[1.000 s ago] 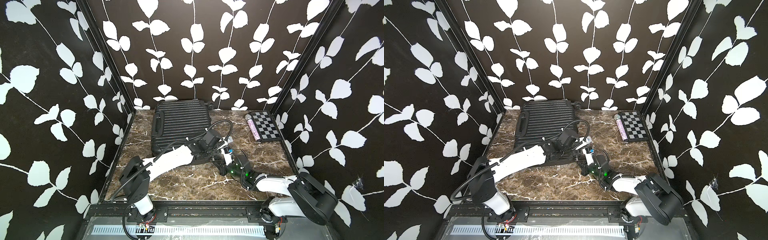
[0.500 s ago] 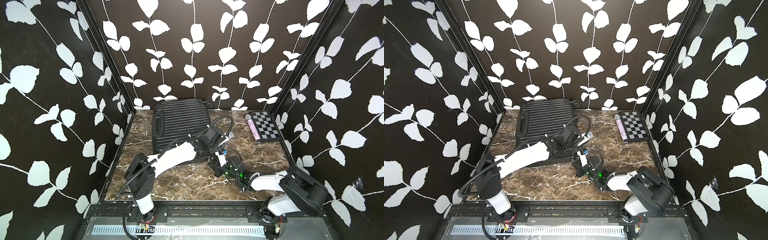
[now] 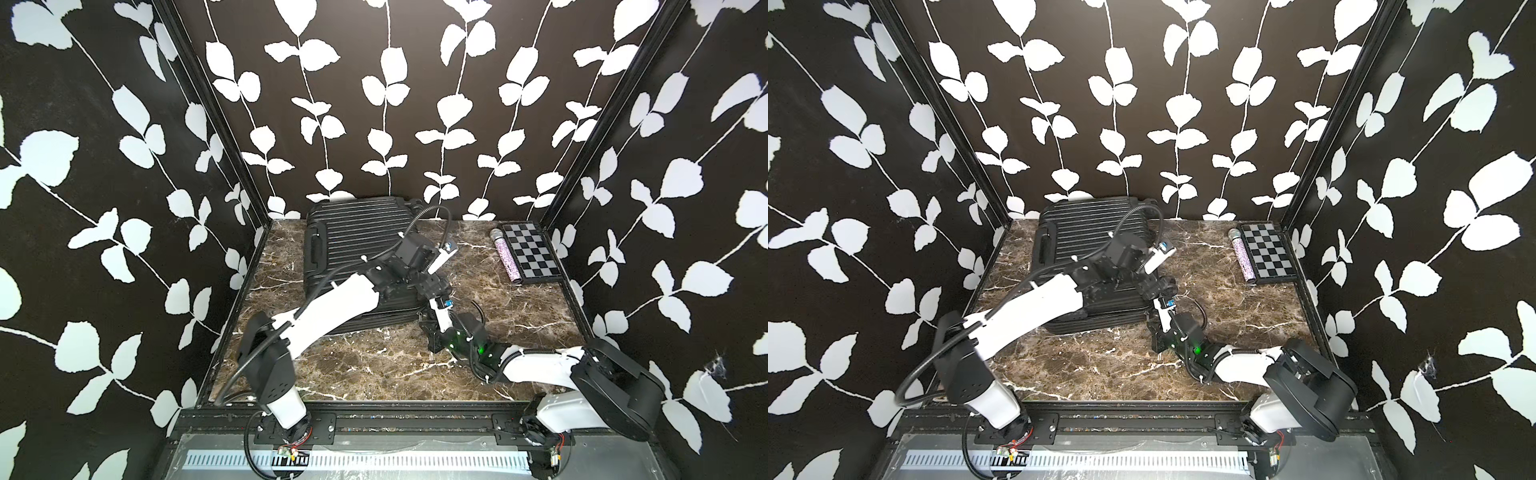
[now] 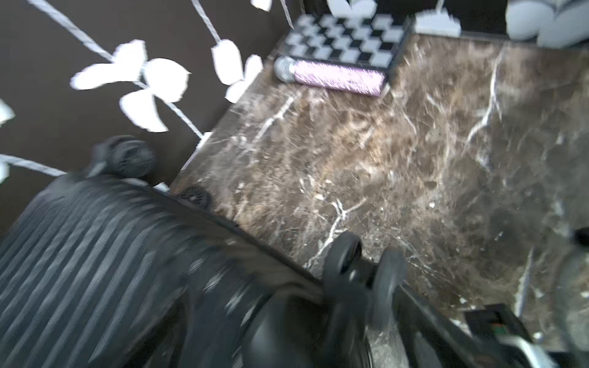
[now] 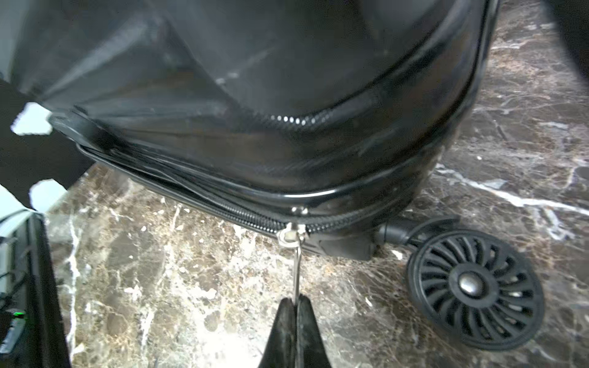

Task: Close the suitcase zippers
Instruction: Zip the zipper on the suitcase.

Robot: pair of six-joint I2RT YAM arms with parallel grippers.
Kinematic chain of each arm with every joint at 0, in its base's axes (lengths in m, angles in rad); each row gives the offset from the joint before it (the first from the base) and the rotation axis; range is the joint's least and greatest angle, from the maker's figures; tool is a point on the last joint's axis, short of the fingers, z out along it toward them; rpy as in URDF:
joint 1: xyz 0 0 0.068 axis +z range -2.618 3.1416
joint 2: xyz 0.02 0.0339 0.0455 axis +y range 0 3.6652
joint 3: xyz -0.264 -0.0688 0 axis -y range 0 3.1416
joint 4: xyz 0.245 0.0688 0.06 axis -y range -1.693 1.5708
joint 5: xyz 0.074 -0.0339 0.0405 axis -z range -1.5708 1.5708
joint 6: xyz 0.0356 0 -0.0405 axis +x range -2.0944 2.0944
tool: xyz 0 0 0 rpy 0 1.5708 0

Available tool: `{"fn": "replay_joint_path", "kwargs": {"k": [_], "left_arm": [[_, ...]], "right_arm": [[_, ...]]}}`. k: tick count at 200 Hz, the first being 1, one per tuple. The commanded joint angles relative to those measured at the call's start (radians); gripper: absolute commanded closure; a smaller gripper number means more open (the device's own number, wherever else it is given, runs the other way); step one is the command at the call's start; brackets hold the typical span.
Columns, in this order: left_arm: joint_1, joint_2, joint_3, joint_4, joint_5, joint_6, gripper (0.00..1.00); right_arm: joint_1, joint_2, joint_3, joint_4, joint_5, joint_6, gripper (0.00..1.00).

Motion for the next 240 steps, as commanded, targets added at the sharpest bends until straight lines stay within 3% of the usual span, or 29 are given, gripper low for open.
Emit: {"fn": "replay_joint_path", "kwargs": {"k": [1, 31, 55, 83, 106, 138, 182, 228, 240], "left_arm": [[0.100, -0.101, 0.080, -0.142, -0.016, -0.146, 0.01], [0.312, -0.165, 0.068, -0.240, -0.007, -0.268, 0.03], [0.532, -0.218, 0.011, -0.260, 0.122, -0.372, 0.05], [0.755, -0.215, -0.026, -0.293, 0.211, -0.400, 0.08], [0.857, -0.163, -0.019, -0.346, 0.206, -0.403, 0.12], [0.915, -0.082, 0.001, -0.410, 0.213, -0.411, 0.18], [0.920, -0.005, -0.032, -0.401, 0.261, -0.392, 0.36], [0.920, 0.038, -0.041, -0.362, 0.334, -0.387, 0.40], [0.920, 0.051, -0.041, -0.352, 0.362, -0.396, 0.46]], "right_arm": [[-0.006, -0.005, 0.028, -0.057, 0.045, -0.022, 1.00], [-0.016, 0.003, 0.036, -0.071, 0.039, -0.025, 1.00], [-0.020, 0.005, 0.039, -0.079, 0.033, -0.028, 1.00], [-0.022, 0.005, 0.040, -0.081, 0.025, -0.028, 1.00], [-0.022, 0.005, 0.044, -0.086, 0.022, -0.026, 1.00], [-0.022, 0.003, 0.043, -0.093, 0.028, -0.023, 1.00], [-0.023, 0.003, 0.043, -0.094, 0.026, -0.025, 1.00], [-0.022, 0.009, 0.048, -0.100, 0.018, -0.034, 1.00], [-0.022, 0.014, 0.051, -0.104, 0.018, -0.038, 1.00]]}}
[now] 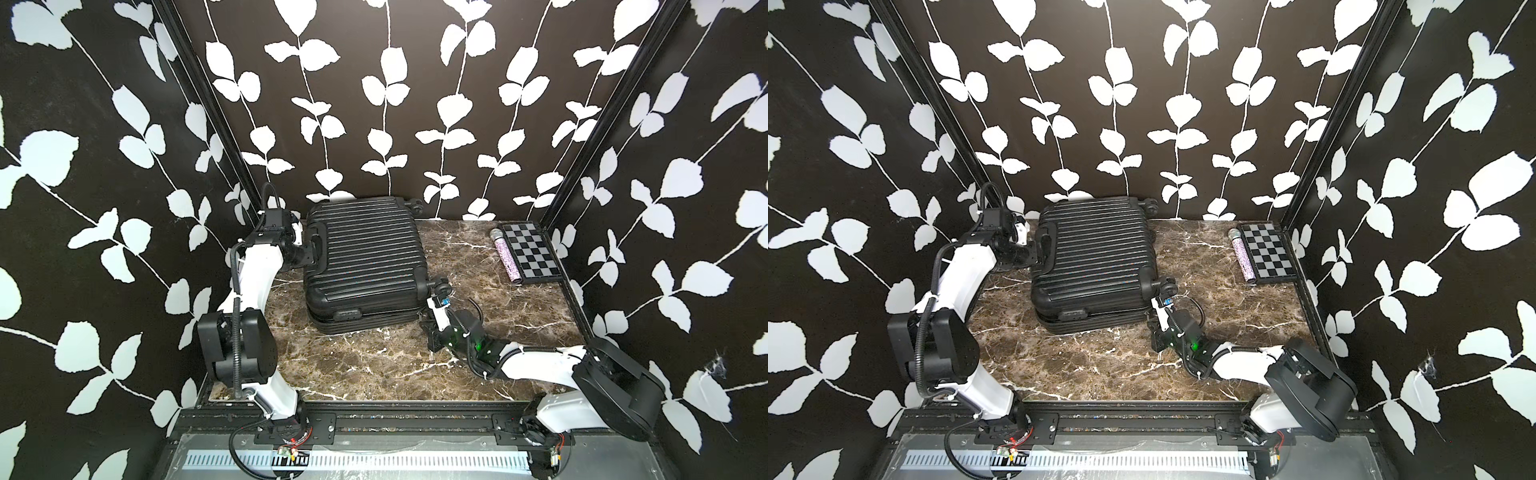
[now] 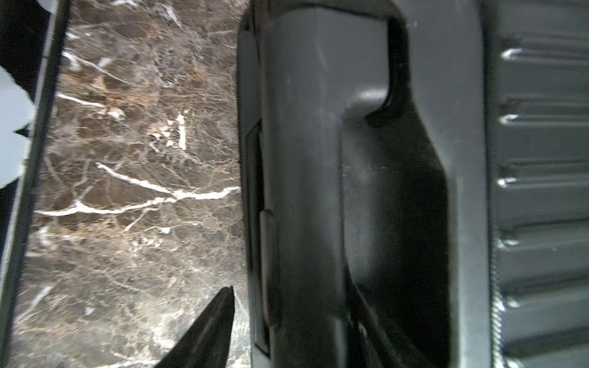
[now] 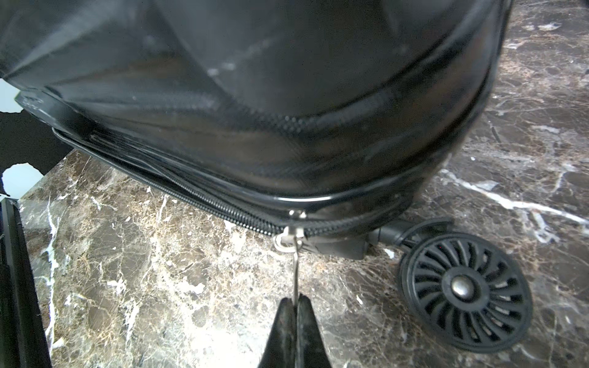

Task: Close the suitcase zippers
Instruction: Zip the zipper on the suitcase.

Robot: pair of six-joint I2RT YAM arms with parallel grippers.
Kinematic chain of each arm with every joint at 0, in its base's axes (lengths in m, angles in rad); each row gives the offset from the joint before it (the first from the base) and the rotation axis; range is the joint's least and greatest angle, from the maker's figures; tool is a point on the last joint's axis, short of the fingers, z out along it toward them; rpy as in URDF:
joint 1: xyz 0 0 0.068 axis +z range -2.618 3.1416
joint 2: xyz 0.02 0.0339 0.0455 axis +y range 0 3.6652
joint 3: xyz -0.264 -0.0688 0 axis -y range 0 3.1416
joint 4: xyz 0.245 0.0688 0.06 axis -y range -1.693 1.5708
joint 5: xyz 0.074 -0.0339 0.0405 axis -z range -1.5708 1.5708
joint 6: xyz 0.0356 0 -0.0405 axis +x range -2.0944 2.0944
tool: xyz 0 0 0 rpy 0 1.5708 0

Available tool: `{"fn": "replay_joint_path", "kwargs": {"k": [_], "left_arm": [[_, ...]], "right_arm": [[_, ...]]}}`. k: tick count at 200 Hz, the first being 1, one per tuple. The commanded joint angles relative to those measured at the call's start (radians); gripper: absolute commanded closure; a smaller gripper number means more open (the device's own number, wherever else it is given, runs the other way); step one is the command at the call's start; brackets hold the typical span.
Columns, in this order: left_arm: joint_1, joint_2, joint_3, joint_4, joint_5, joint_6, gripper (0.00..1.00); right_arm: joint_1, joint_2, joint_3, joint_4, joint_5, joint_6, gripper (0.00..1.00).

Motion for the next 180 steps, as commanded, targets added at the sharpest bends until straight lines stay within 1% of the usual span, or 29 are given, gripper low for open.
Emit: {"fn": "replay_joint_path", "kwargs": {"k": [1, 13, 31, 49, 69, 127, 146, 162, 180], "left_arm": [[0.004, 0.011, -0.007, 0.015, 0.065, -0.016, 0.46], [0.003, 0.024, -0.005, 0.022, 0.099, -0.026, 0.50], [0.004, 0.032, -0.005, 0.023, 0.126, -0.043, 0.61], [0.003, 0.018, -0.028, 0.037, 0.132, -0.055, 0.64], [0.004, -0.006, -0.057, 0.060, 0.109, -0.059, 0.64], [0.004, -0.007, -0.049, 0.031, 0.113, -0.023, 0.66], [0.004, -0.006, -0.050, 0.030, 0.120, -0.020, 0.65], [0.003, -0.006, -0.053, 0.031, 0.123, -0.018, 0.65], [0.003, -0.005, -0.053, 0.030, 0.125, -0.015, 0.65]], "right_arm": [[-0.013, 0.014, 0.020, -0.034, 0.016, -0.010, 1.00], [-0.013, 0.023, 0.026, -0.037, 0.018, -0.018, 1.00], [-0.013, 0.038, 0.036, -0.040, 0.030, -0.035, 1.00], [-0.013, 0.052, 0.045, -0.034, 0.038, -0.062, 1.00], [-0.014, 0.071, 0.063, -0.029, 0.037, -0.091, 1.00], [-0.031, 0.089, 0.088, -0.003, 0.076, -0.135, 1.00], [-0.043, 0.093, 0.092, 0.002, 0.077, -0.141, 0.94], [-0.054, 0.099, 0.093, 0.017, 0.056, -0.146, 0.93], [-0.060, 0.106, 0.096, 0.031, 0.032, -0.152, 0.90]]}}
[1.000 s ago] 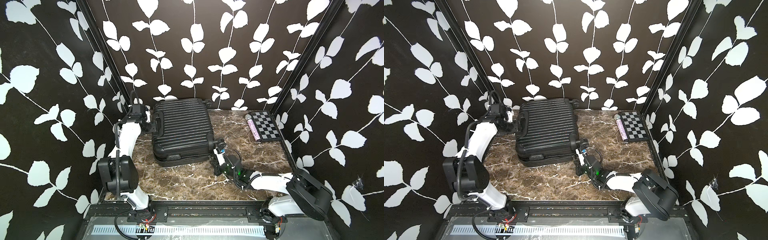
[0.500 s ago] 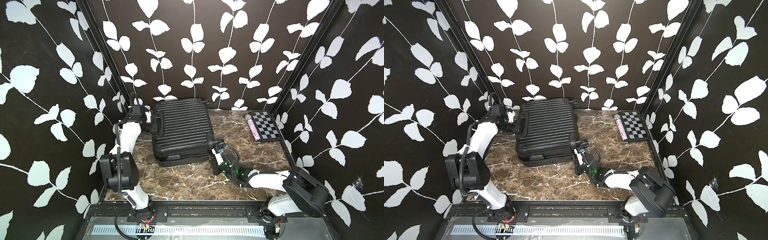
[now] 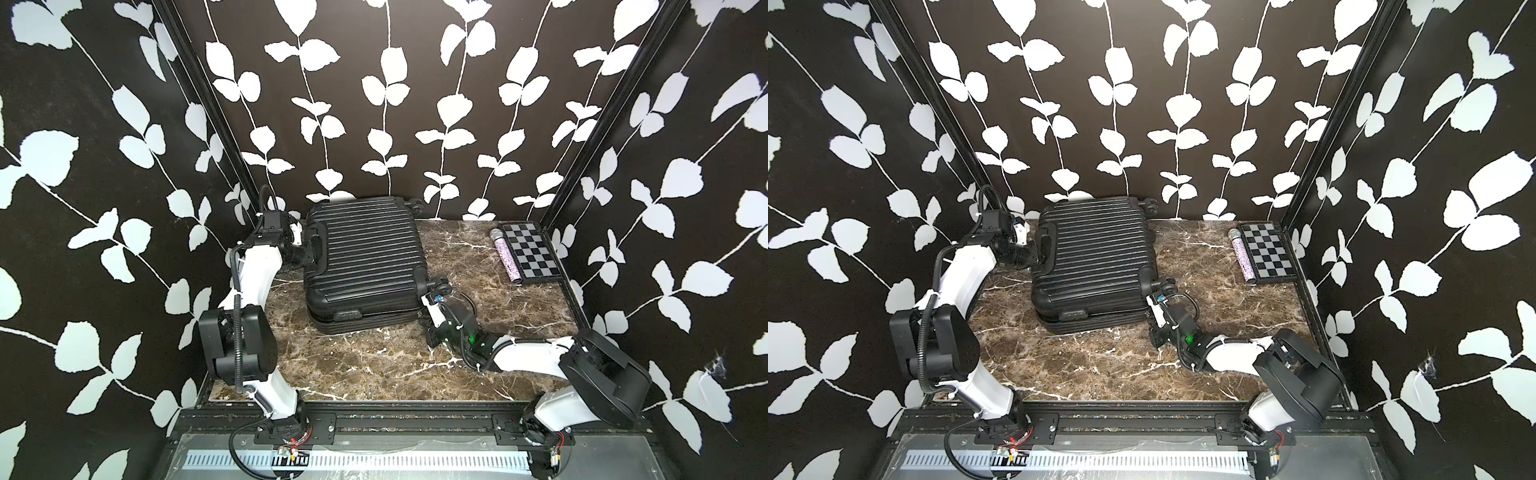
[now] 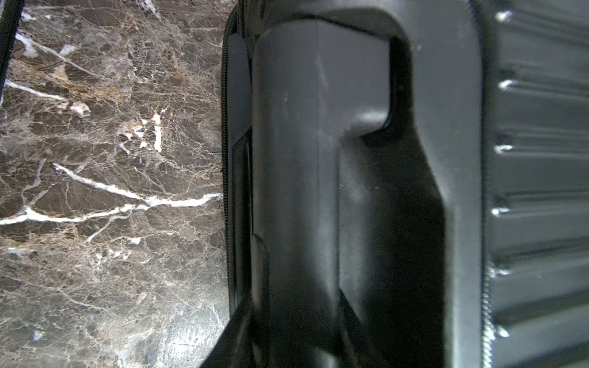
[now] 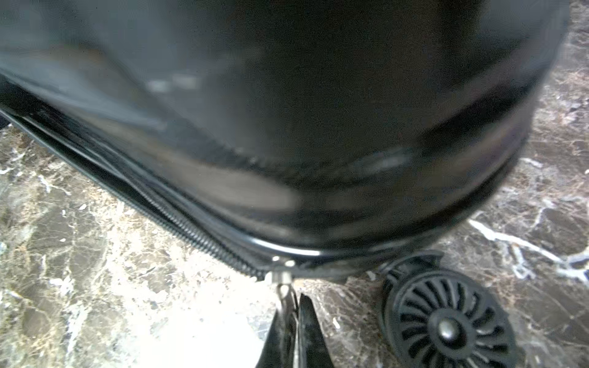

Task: Close the suitcase zippers
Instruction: Zip the zipper on the suitcase.

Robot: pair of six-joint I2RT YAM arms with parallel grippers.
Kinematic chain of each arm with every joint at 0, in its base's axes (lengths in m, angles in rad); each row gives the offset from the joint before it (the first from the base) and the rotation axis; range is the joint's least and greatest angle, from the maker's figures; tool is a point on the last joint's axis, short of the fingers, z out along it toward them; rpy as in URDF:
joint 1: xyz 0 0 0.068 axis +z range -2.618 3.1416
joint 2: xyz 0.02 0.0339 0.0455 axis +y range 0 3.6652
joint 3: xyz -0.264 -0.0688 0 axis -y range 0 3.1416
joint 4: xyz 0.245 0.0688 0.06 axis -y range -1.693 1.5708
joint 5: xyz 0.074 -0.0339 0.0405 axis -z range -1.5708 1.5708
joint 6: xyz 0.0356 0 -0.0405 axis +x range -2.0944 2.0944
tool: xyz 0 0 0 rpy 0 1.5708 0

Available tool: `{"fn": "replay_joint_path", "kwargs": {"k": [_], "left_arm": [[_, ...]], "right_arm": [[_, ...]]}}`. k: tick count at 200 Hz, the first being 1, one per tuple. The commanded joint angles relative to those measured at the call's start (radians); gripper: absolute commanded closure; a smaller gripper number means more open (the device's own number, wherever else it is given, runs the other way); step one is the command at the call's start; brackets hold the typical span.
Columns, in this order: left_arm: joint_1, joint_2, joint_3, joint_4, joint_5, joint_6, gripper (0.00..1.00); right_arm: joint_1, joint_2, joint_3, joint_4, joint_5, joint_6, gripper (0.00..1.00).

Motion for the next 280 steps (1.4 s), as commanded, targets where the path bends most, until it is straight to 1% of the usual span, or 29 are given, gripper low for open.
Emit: {"fn": "replay_joint_path", "kwargs": {"k": [1, 42, 70, 87, 121, 156, 160, 183, 214, 241, 280], "left_arm": [[-0.009, -0.017, -0.025, -0.028, 0.050, 0.021, 0.65], [-0.009, -0.017, -0.022, -0.030, 0.053, 0.023, 0.65], [-0.008, -0.019, -0.021, -0.033, 0.056, 0.025, 0.66], [-0.007, -0.019, -0.021, -0.035, 0.056, 0.025, 0.66], [-0.008, -0.021, -0.021, -0.035, 0.057, 0.025, 0.66], [-0.008, -0.020, -0.022, -0.035, 0.066, 0.022, 0.65], [-0.008, -0.020, -0.022, -0.035, 0.066, 0.022, 0.66], [-0.007, -0.019, -0.025, -0.033, 0.072, 0.021, 0.66], [-0.007, -0.021, -0.028, -0.034, 0.075, 0.019, 0.67], [-0.007, -0.023, -0.033, -0.030, 0.078, 0.013, 0.67], [-0.009, -0.040, -0.065, -0.007, 0.100, -0.016, 0.67]], "right_arm": [[-0.027, 0.020, 0.029, 0.051, 0.021, -0.016, 0.90], [-0.030, 0.030, 0.044, 0.070, -0.013, -0.030, 0.83], [-0.034, 0.034, 0.058, 0.071, -0.058, -0.033, 0.78], [-0.033, 0.030, 0.057, 0.080, -0.077, -0.039, 0.74], [-0.034, 0.009, 0.035, 0.113, -0.091, -0.060, 0.64], [-0.037, 0.001, 0.027, 0.136, -0.093, -0.071, 0.59], [-0.037, 0.002, 0.026, 0.164, -0.093, -0.070, 0.59], [-0.043, 0.008, 0.021, 0.200, -0.101, -0.072, 0.58], [-0.057, 0.018, 0.010, 0.280, -0.142, -0.054, 0.68], [-0.060, 0.029, 0.020, 0.289, -0.165, -0.051, 0.70], [-0.061, 0.058, 0.032, 0.280, -0.124, -0.041, 0.72]]}}
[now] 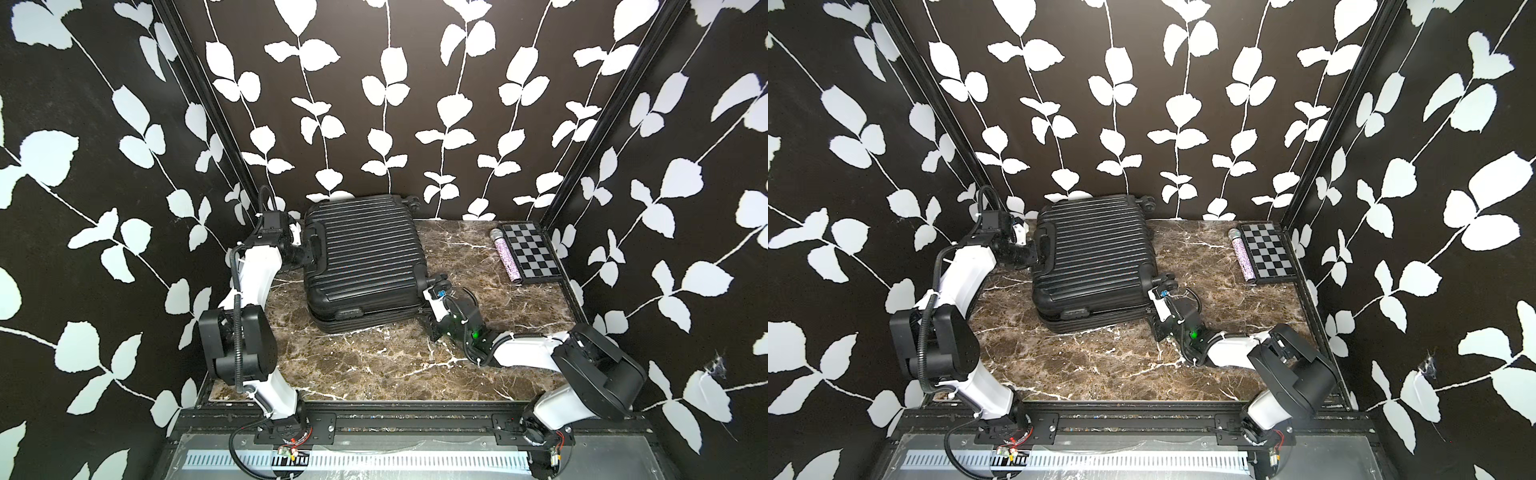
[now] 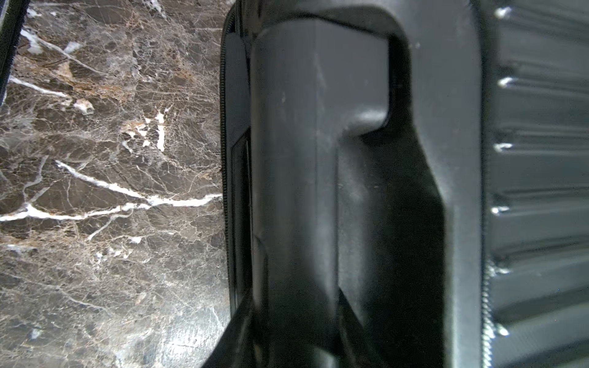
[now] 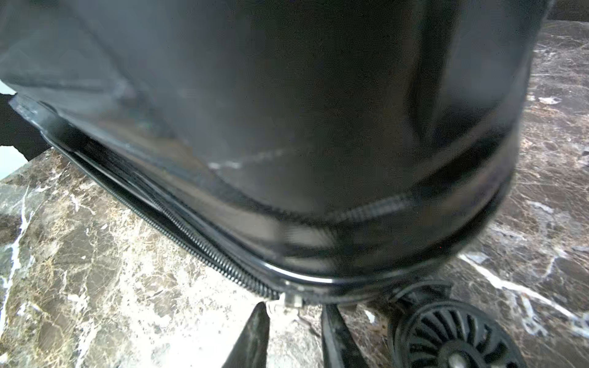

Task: Close the suitcase zippers
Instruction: Zip the zipper on the suitcase.

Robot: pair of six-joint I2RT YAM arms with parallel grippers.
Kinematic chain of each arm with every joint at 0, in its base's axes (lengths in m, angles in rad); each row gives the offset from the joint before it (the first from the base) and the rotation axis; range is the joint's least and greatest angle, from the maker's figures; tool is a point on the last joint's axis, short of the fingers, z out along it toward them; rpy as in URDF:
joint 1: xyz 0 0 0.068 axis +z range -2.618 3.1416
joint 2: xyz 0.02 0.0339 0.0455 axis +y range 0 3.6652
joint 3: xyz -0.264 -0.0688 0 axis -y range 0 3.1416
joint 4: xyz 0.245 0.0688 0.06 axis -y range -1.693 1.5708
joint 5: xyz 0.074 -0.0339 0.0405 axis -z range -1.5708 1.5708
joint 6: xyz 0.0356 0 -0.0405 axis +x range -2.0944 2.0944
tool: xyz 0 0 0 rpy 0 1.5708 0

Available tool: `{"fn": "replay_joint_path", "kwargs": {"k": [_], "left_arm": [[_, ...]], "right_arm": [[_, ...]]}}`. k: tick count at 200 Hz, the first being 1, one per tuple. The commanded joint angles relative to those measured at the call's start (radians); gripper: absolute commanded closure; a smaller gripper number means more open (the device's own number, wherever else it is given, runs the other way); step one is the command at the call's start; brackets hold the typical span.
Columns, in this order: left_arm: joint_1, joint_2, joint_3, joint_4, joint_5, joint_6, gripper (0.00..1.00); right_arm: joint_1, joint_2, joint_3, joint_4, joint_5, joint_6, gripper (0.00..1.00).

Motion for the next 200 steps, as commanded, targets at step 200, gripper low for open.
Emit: {"fn": "replay_joint_path", "kwargs": {"k": [200], "left_arm": [[-0.057, -0.344, -0.131, 0.139, 0.021, -0.634, 1.00]], "right_arm": [[0.007, -0.125, 0.062, -0.127, -0.027, -0.144, 1.00]]}}
